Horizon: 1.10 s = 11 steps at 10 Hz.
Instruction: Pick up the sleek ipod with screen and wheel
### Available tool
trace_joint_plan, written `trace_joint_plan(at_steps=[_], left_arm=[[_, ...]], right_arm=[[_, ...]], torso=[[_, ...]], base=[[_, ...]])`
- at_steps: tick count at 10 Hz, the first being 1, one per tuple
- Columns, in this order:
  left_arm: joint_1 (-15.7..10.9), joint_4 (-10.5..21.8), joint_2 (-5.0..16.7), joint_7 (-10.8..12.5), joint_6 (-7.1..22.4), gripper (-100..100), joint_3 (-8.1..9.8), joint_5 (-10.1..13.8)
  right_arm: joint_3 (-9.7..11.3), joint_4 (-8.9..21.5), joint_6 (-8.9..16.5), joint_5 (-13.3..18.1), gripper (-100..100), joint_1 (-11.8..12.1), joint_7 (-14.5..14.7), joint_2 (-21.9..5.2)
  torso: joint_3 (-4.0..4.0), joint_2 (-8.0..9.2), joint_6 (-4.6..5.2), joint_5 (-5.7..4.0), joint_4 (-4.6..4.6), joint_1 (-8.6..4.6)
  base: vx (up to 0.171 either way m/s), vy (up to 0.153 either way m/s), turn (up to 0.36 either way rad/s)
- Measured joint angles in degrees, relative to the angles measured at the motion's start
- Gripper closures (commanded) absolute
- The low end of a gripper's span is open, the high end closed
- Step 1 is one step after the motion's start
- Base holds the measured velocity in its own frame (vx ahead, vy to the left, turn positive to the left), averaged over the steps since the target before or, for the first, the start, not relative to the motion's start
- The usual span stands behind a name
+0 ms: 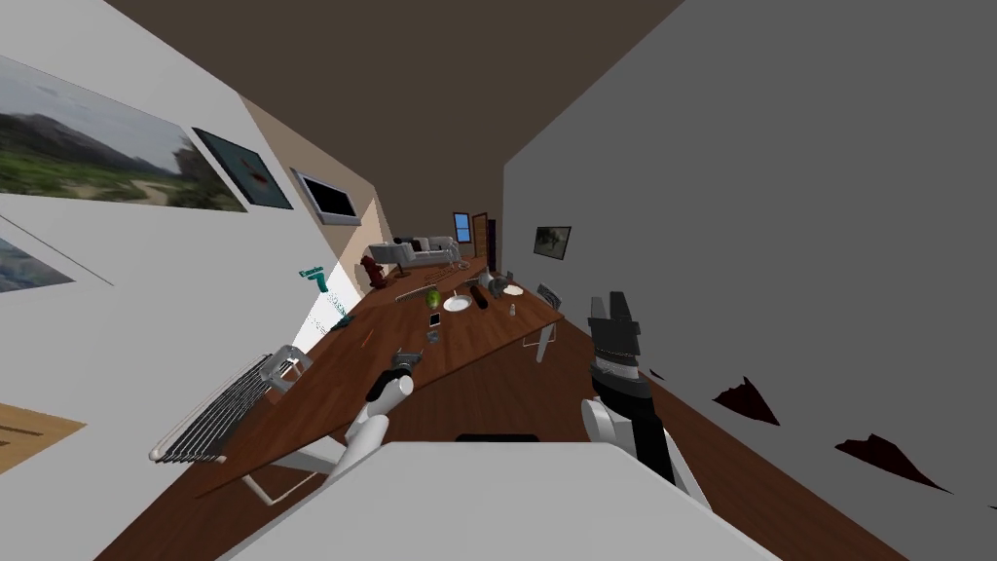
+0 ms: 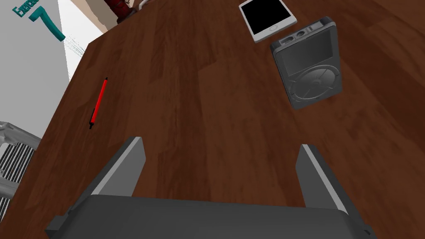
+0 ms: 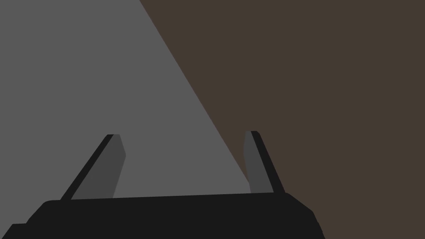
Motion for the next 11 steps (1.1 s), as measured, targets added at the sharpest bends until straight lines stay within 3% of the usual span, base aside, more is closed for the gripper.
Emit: trace_joint_plan(at_steps=[3,5,6,9,11], left_arm=[[-2.1,3.6,-0.5,1.3,1.8,-100,2.65,1.2],[-4.1,8.1,0.2,2.6,1.7,-100,3.46,2.5],[-4.5,8.2,-0.6,2.8,2.9,-100,5.25,2.6],[-6.2,12.3,0.6,4.5,3.1,-100,5.65,4.4],[-7.1,13.5,0.5,5.0,3.9,-100,6.99,4.8]], right_arm=[[0.0,0.0,0.0,0.0,0,0.0,0.0,0.0],[0.0,0.0,0.0,0.0,0,0.0,0.0,0.0],[0.0,0.0,0.0,0.0,0,0.0,0.0,0.0],[0.0,0.0,0.0,0.0,0,0.0,0.0,0.0],[0.0,0.0,0.0,0.0,0,0.0,0.0,0.0]], torso=[[0.03,0.05,0.0,0.01,0.01,0.07],[-0.01,-0.03,0.01,0.01,0.0,0.07],[-0.06,-0.11,0.0,0.02,-0.02,0.1],[0.02,0.04,0.0,0.02,0.01,0.13],[0.01,0.03,-0.01,0.02,0.0,0.09]], base=[[0.062,-0.012,-0.042],[0.1,-0.007,-0.058],[0.072,-0.004,-0.021],[0.069,-0.001,-0.042],[0.055,-0.005,-0.018]])
